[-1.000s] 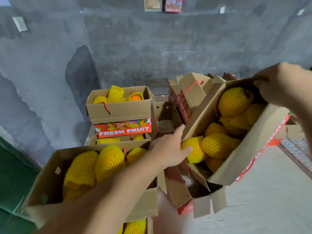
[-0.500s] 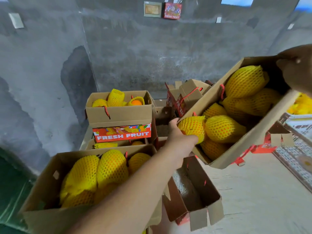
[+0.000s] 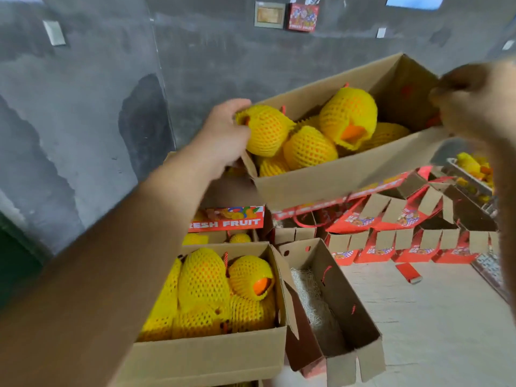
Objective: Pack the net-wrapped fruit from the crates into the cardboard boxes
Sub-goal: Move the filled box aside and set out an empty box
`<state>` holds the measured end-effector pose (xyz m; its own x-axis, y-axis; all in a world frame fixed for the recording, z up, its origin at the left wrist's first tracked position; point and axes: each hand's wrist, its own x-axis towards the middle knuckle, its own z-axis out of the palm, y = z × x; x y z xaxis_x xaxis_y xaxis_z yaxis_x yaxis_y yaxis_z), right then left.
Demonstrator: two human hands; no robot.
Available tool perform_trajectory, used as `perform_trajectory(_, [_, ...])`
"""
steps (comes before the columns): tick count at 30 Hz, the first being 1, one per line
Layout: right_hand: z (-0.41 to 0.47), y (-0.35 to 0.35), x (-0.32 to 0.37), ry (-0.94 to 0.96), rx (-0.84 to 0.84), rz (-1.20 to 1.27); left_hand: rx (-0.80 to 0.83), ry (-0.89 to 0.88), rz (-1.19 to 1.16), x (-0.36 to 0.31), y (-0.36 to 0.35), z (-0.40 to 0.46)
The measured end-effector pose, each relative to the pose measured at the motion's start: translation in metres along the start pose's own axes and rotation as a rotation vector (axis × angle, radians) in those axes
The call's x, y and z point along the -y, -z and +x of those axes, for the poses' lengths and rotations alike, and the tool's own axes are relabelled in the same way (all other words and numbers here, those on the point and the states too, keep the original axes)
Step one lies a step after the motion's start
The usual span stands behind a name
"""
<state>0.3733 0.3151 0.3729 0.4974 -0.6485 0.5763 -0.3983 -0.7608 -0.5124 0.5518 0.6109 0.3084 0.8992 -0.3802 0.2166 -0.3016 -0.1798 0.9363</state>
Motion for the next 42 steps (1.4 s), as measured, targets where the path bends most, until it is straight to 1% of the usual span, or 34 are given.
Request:
perform_trajectory(1, [-0.020, -0.007, 0.023, 0.001, 0.039, 0.076, -0.017, -0.001, 0.034, 0.002, 0.015, 0.005])
perform_trajectory(3, [-0.045, -0.032, 0.052, -0.014, 0.094, 0.116, -0.054, -0.015, 0.088, 0.011, 0.046, 0.013])
perform_trajectory(4, [-0.052, -0.049, 0.058, -0.004, 0.146, 0.131, -0.077, -0.034, 0.110, 0.018, 0.060, 0.016])
perform_trajectory(6, [-0.066, -0.072, 0.073, -0.025, 0.190, 0.183, -0.105, -0.047, 0.178, 0.033, 0.085, 0.021])
perform_trajectory(9, [-0.085, -0.103, 0.078, -0.039, 0.275, 0.233, -0.113, -0.052, 0.281, 0.057, 0.112, 0.024])
perform_trajectory(13, [-0.102, -0.115, 0.075, -0.015, 0.246, 0.289, -0.126, -0.070, 0.332, 0.073, 0.136, 0.017])
perform_trajectory(17, [-0.109, -0.115, 0.068, 0.046, 0.244, 0.297, -0.088, -0.102, 0.341, 0.083, 0.143, 0.004])
perform_trajectory(21, [-0.121, -0.128, 0.059, -0.002, 0.313, 0.351, -0.084, -0.098, 0.448, 0.095, 0.143, -0.013])
perform_trajectory(23, [-0.128, -0.140, 0.055, -0.039, 0.349, 0.359, -0.066, -0.069, 0.481, 0.104, 0.141, -0.017])
perform_trajectory(27, [-0.133, -0.169, 0.053, -0.096, 0.447, 0.382, -0.039, 0.050, 0.545, 0.124, 0.139, -0.016])
perform_trajectory(30, [-0.127, -0.187, 0.058, -0.115, 0.524, 0.379, -0.016, 0.138, 0.541, 0.140, 0.137, -0.005])
perform_trajectory(34, [-0.123, -0.210, 0.063, -0.219, 0.600, 0.379, -0.026, 0.202, 0.540, 0.165, 0.138, 0.009])
perform_trajectory(36, [-0.130, -0.222, 0.060, -0.248, 0.640, 0.386, -0.005, 0.232, 0.558, 0.178, 0.138, 0.010])
perform_trajectory(39, [-0.143, -0.241, 0.049, -0.229, 0.675, 0.344, 0.029, 0.237, 0.625, 0.196, 0.133, 0.007])
perform_trajectory(42, [-0.147, -0.249, 0.038, -0.248, 0.684, 0.350, -0.003, 0.197, 0.719, 0.201, 0.122, 0.006])
